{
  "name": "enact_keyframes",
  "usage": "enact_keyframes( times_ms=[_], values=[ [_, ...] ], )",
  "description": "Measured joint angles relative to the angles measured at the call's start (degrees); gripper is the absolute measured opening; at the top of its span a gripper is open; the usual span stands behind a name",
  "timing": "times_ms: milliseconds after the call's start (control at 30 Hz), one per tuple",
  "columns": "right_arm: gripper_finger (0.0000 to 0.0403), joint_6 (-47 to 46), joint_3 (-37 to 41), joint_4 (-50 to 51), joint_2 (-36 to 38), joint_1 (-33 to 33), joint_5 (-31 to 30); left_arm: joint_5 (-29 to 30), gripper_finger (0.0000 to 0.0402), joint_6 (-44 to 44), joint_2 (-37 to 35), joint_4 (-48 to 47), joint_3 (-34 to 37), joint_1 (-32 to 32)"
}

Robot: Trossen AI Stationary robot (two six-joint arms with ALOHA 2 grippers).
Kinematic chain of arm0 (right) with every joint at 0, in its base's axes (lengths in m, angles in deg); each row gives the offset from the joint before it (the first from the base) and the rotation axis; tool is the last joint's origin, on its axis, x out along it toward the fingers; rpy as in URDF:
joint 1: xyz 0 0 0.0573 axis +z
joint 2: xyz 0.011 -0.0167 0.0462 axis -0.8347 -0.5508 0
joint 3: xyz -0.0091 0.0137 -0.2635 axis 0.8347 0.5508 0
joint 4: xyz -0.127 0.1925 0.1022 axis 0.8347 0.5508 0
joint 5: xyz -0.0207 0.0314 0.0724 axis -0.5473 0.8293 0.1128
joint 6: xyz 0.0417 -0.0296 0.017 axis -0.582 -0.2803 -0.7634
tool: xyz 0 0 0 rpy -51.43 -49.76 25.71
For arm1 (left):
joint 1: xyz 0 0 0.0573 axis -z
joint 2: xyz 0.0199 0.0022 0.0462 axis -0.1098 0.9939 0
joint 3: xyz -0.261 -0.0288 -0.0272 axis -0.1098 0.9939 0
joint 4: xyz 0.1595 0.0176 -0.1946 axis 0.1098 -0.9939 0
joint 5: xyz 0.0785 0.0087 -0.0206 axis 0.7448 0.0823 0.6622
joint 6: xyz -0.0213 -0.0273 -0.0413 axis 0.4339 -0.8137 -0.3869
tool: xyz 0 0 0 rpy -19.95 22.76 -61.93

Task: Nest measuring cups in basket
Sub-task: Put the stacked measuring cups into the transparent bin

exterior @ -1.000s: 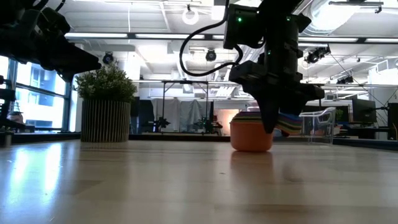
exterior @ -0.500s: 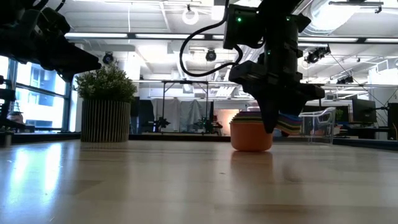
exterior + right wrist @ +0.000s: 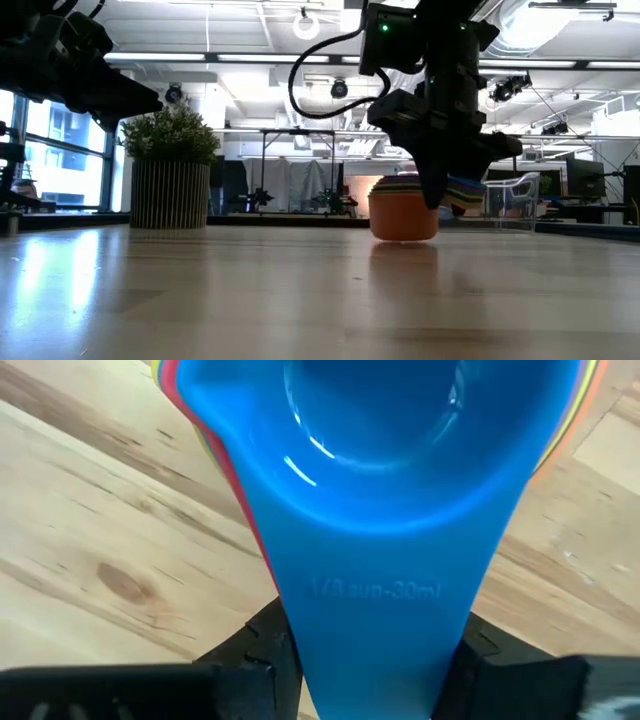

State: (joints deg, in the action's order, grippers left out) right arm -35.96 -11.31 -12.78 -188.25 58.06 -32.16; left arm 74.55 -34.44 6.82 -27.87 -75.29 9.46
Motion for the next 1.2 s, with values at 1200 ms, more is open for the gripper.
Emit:
enact_keyframes(
  times_ms=[1200],
  values=[
    [0.0129,27.43,-0.04,16.44,21.92,-27.91,-8.68,-0.02,0.0104,-0.02,0.0,0.0,0.0,-0.02]
  ],
)
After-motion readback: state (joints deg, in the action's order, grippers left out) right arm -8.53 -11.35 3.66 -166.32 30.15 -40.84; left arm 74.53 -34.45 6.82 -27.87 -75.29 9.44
